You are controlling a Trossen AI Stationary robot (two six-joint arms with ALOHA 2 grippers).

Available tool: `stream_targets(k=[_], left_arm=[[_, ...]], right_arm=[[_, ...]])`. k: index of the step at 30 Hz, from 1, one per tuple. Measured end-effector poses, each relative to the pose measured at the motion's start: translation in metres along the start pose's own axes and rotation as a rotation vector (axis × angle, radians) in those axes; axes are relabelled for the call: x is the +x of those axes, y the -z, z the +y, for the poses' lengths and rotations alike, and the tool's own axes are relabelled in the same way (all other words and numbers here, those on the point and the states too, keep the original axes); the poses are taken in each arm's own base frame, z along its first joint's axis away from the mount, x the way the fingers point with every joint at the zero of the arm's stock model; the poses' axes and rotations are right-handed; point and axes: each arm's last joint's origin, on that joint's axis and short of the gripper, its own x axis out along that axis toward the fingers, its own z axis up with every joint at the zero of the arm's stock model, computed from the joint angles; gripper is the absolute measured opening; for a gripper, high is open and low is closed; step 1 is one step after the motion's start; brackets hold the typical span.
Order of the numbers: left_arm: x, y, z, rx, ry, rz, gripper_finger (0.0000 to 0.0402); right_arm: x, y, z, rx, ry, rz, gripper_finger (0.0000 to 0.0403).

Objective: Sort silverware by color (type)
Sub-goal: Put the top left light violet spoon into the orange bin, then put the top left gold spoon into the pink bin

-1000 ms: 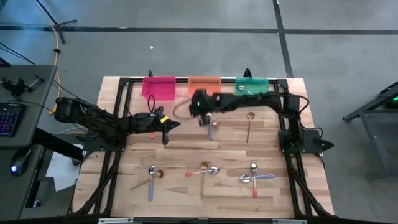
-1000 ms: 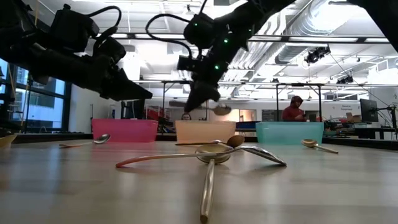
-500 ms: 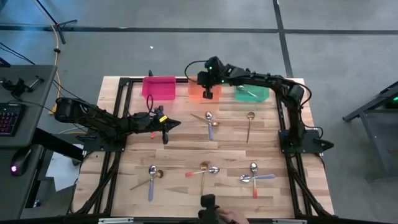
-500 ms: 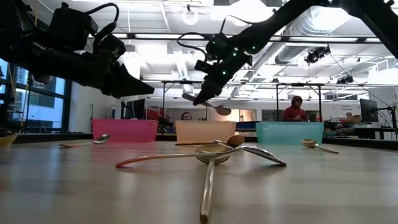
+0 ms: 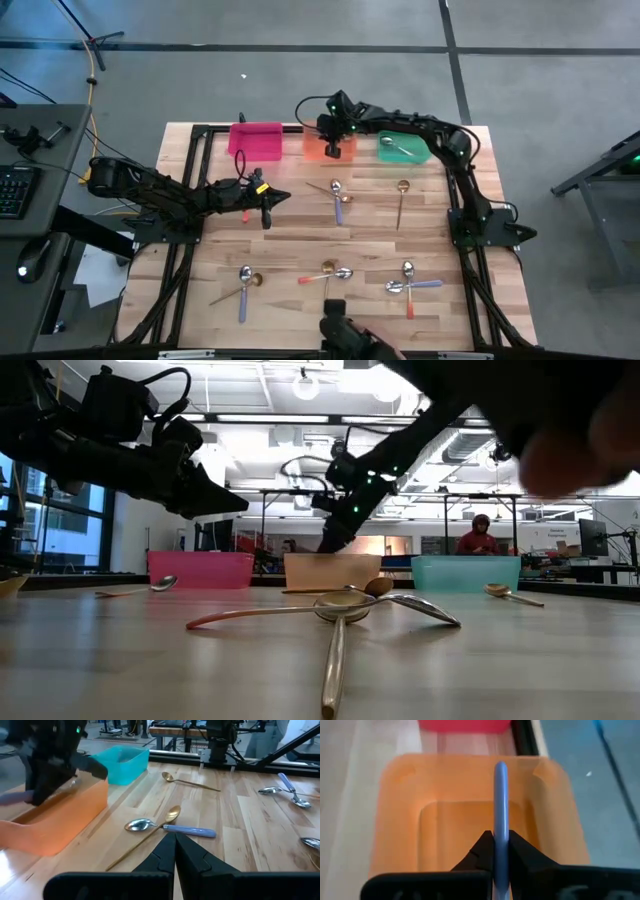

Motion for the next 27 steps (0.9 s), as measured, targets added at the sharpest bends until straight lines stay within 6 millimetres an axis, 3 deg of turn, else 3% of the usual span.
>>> stream_targets(k=[7,14,17,20,27], left_arm=[[0.0,0.0,0.0,0.0,0.0,0.0,0.0],[0.0,0.0,0.0,0.0,0.0,0.0,0.0],[0.0,0.0,0.0,0.003,0.0,0.0,0.0],[0.0,0.0,0.0,0.008,0.0,0.0,0.0],[0.0,0.0,0.003,0.003,-0.015,0.0,0.0]], right_arm=[[0.007,-0.001,-0.001,0.032,-0.015,0.013,0.0036],[0.004,-0.001,0.0,0.042,-0.025,0.038,0.01],[0.0,-0.001,0.002,0.045,-0.033,0.058,0.0109],[-0.013,-0.007,0.001,0.033,-0.014,0.057,0.0095],[-0.065,-0.034,0.004,-0.023,-0.024,-0.033,0.0007]])
